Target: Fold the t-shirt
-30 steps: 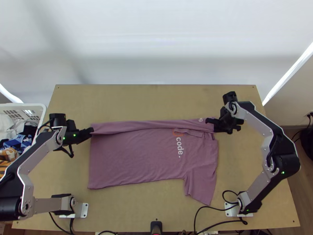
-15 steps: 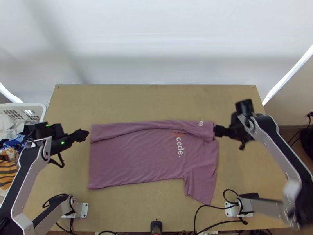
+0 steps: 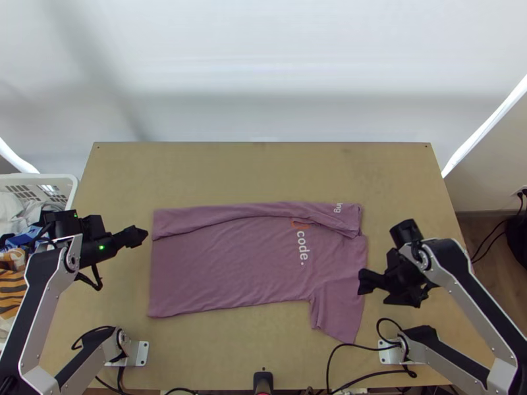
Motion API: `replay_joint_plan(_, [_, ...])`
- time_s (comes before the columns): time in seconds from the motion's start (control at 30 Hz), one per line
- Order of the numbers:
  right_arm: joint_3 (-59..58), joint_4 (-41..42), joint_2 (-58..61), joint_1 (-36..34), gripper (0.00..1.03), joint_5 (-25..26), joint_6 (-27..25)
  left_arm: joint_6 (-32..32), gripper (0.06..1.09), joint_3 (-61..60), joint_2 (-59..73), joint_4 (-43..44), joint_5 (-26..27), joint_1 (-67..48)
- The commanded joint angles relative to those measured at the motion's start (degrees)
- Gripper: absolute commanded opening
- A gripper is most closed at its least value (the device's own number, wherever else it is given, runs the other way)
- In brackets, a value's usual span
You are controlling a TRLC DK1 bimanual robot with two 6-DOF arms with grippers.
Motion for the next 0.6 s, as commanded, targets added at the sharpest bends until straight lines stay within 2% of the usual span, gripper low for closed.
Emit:
replay_joint_plan(0.0, [-2.58, 3.90, 0.08, 1.55, 0.74, -0.60, 0.72, 0.29, 1.01, 1.84, -1.22, -1.48, 0.64, -0.39])
replay_joint_plan(0.1, [-3.81, 9.35, 1.04, 2.25, 0.47, -0.51, 0.72, 0.29, 1.01, 2.02, -1.66, -2.10, 0.64, -0.39])
replay_joint_plan(0.17, [-4.86, 12.07, 1.66, 2.78, 0.36, -0.51, 0.63, 0.29, 1.01, 2.10, -1.92, -2.71, 0.64, -0.39])
replay_joint_plan(0.57, [-7.85, 13.66, 4.21, 2.87, 0.35, 1.07, -1.92, 0.82, 1.01, 2.98, -3.06, -5.00, 0.56, 0.05])
